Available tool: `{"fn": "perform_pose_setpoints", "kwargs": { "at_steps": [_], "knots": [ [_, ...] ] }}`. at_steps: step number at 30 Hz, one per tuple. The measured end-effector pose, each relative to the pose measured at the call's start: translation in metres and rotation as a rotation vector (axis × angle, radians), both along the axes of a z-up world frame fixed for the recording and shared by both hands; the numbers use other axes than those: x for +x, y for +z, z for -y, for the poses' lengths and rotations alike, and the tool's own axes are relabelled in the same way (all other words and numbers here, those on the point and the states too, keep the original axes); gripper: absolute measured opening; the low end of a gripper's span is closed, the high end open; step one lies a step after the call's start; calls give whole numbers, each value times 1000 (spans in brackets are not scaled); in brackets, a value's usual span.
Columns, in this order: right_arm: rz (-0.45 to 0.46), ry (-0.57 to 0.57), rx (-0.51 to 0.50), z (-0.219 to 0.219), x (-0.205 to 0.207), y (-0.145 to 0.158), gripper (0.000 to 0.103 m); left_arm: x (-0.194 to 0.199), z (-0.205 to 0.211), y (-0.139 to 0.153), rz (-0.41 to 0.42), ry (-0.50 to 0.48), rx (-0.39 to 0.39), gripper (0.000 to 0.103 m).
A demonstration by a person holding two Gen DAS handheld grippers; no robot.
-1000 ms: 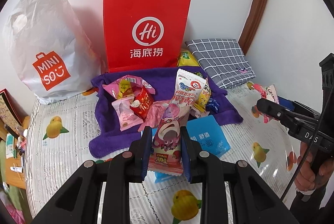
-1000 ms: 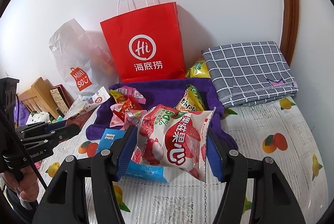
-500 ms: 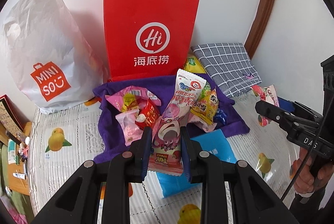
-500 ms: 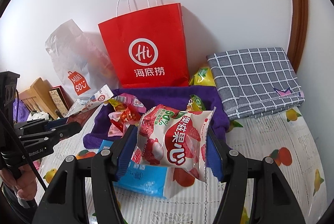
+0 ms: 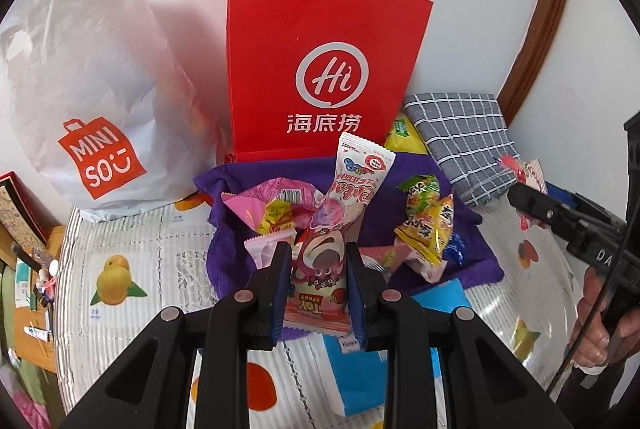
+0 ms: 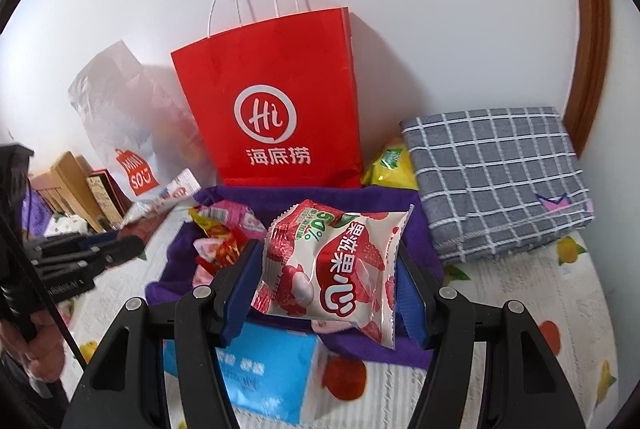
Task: Organize snacks
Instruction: 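Carry the white-red bag with the right tool while the left tool carries the candy stick to the towel, then open the right tool over the towel while the left tool releases the candy stick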
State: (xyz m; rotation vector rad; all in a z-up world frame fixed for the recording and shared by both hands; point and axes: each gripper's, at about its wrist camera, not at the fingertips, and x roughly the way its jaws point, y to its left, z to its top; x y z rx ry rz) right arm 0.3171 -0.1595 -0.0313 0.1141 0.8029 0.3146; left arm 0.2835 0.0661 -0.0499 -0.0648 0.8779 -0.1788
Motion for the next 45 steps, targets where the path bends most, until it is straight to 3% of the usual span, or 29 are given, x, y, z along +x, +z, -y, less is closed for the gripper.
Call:
{"fn": "perform_pose_setpoints", "kwargs": {
  "at_steps": [23,45],
  "knots": [
    [-61,94,-90,-39,48,-40,62,51,13,-28,-61,17,31,25],
    [-153,81,-185,-41,75,-89,62,78,30,-63,-139,-3,66,25]
  ]
}}
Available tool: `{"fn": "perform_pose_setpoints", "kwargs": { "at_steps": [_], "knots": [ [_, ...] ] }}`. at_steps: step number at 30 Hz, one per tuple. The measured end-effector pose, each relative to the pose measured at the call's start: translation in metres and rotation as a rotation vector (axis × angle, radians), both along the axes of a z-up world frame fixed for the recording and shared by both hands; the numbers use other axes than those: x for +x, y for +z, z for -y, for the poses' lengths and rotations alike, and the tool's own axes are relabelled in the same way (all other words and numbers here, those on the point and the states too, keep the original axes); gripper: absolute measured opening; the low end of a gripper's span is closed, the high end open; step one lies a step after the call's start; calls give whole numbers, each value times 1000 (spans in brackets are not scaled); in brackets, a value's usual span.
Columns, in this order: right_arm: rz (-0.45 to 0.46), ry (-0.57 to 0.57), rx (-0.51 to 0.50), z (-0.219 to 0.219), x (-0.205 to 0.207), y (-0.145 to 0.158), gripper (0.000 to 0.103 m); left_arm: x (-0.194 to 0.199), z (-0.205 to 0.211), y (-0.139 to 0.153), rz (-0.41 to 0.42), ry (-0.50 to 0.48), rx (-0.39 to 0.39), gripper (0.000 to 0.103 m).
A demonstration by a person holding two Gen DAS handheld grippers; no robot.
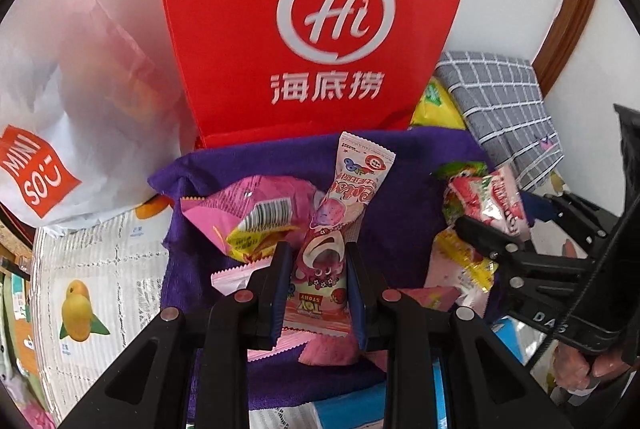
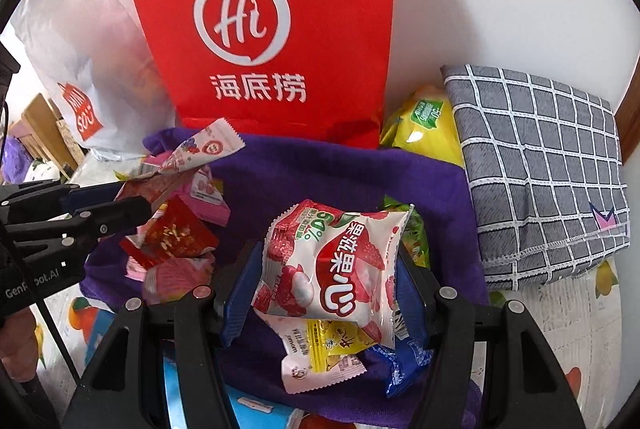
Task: Organize snacks
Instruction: 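Open the right tool over the towel while the left tool releases the candy stick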
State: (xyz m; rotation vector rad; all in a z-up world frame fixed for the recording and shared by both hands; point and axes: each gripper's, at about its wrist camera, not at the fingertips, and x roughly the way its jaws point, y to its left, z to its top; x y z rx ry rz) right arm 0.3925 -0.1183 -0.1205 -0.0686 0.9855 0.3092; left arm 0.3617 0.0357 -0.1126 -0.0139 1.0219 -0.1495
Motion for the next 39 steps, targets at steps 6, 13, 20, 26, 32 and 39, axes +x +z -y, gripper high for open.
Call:
{"fn": "perform_pose_setpoints", "kwargs": {
  "at_steps": [6,13,20,26,32,39],
  "knots": [
    [-18,-7,-12,2,3,-5,62,2,-3,-8,-27,1,-20,25],
    [-31,4,-19,0,4,-7,63,4,-2,-9,-33,-3,-19,25],
    [-31,12,-25,-1,5,-7,63,4,-3,-10,-33,-3,-23,26],
    [-22,20,-58,-4,4,-8,65,3,-1,-12,-34,-2,-17,27],
    [-27,21,-68,-5,5,-9,68,3,1,-13,-38,1,-9,27],
    [-30,-1,-66,-2,5,-11,71,0,-2,-14,-48,5,-39,29]
  ]
}}
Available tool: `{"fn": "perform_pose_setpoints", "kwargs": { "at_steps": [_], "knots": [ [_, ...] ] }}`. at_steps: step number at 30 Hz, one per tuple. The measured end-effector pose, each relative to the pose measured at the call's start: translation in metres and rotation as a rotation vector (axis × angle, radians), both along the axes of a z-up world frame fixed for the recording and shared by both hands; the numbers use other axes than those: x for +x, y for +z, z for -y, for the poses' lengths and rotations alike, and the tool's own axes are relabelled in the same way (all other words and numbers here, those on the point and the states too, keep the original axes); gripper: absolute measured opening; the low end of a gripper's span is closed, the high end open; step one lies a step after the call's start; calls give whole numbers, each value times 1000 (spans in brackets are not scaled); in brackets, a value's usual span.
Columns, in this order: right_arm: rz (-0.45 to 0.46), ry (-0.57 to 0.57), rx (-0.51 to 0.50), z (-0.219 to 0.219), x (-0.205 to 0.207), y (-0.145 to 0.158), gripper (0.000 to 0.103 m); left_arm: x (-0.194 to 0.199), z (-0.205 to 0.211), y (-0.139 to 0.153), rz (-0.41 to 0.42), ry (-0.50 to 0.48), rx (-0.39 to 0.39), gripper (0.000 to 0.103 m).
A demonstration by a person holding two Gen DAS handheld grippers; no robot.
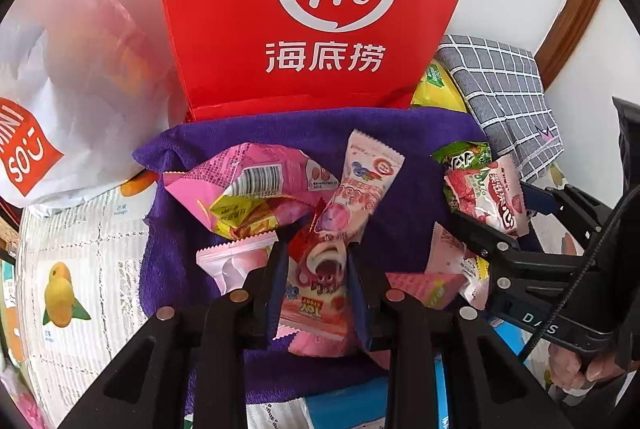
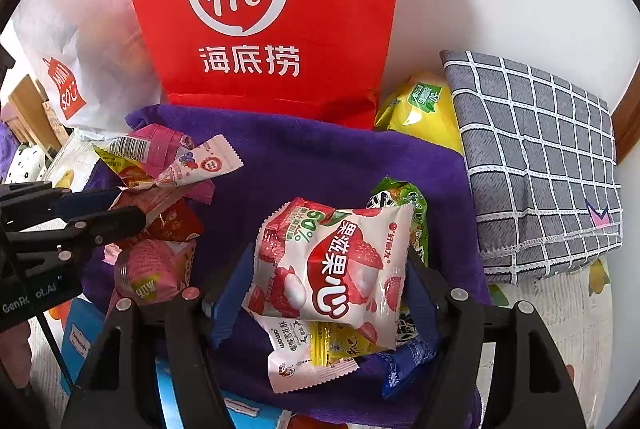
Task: Organize snacks
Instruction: 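Open the right tool over the towel while the left tool releases the candy stick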
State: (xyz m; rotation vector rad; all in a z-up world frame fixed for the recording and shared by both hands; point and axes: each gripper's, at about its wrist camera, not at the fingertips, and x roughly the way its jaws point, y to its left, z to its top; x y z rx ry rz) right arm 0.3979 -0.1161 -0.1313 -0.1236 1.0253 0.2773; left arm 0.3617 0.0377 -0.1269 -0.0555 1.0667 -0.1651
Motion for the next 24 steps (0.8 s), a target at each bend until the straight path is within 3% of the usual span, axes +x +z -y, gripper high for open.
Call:
{"fn": "perform_pose_setpoints", "kwargs": {
  "at_steps": [6,8,14,24],
  "knots": [
    [-1,-3,7,-1,-1,1,74,-3,-4,5,13,11,-29,47],
    [-3,-5,17,-1,-1,2,78,-4,-5,6,12,15,-32,47],
    [-12,-10,33,-2,-4,6,78,-9,-7,10,16,26,-35,55],
    [31,5,80,-6,-21,27,81,-21,-9,20,23,40,-38,58]
  ]
}}
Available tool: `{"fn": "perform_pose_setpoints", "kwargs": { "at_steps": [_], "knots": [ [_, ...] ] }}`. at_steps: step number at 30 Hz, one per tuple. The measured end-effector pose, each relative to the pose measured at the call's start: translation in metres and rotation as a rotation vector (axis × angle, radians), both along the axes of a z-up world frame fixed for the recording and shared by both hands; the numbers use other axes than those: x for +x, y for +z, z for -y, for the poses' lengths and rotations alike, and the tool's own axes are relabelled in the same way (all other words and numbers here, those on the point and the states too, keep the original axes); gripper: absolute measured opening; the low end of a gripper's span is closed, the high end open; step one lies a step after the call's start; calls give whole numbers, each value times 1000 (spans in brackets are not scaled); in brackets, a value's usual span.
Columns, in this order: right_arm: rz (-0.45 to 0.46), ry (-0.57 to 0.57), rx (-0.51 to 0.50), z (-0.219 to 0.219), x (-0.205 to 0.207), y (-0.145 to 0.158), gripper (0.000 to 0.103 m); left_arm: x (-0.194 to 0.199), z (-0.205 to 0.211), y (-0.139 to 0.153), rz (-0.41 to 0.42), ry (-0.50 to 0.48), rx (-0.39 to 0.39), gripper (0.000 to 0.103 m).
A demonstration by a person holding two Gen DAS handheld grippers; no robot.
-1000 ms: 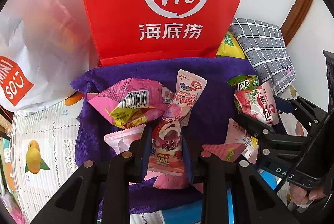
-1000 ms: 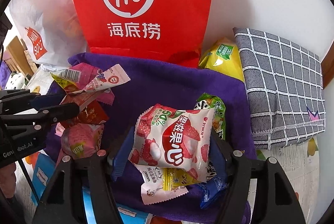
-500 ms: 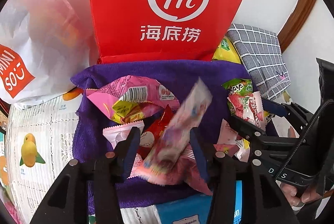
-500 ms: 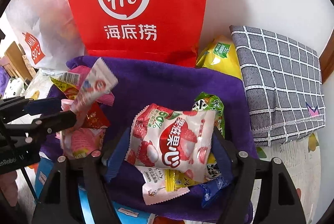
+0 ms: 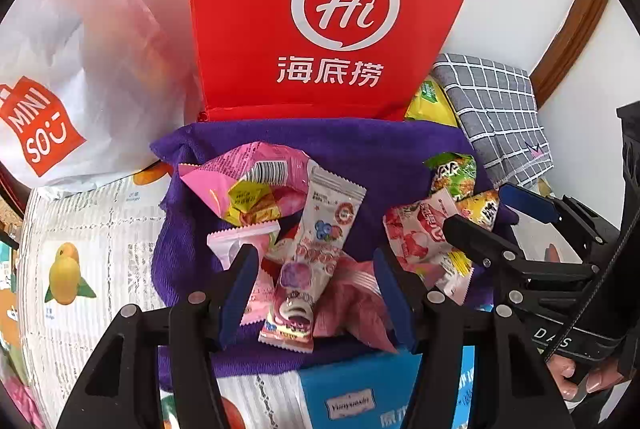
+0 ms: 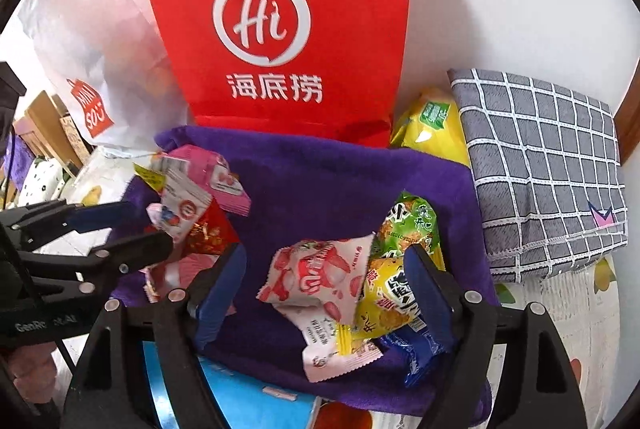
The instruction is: Organize snacks
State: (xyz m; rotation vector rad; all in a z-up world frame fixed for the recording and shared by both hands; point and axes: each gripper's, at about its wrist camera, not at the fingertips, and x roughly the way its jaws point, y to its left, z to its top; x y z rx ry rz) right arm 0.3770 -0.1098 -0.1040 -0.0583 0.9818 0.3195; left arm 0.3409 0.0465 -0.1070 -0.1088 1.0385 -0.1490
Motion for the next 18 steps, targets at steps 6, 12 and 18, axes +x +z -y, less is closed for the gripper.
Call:
{"fn": "perform_pose_setpoints", "kwargs": {
  "at_steps": [6,12,18],
  "knots": [
    [-13,-4,-35,-2,-10,0,81,-10,-2,0,-24,10,-16,59],
    [-31,-34,-30,7,-20,-8,80,-24,-4,-4,-36,18,-25,61],
    [-33,-63,5,15,-27,-8,76,-35,-3,-3,-37,8,-27,65]
  ]
}}
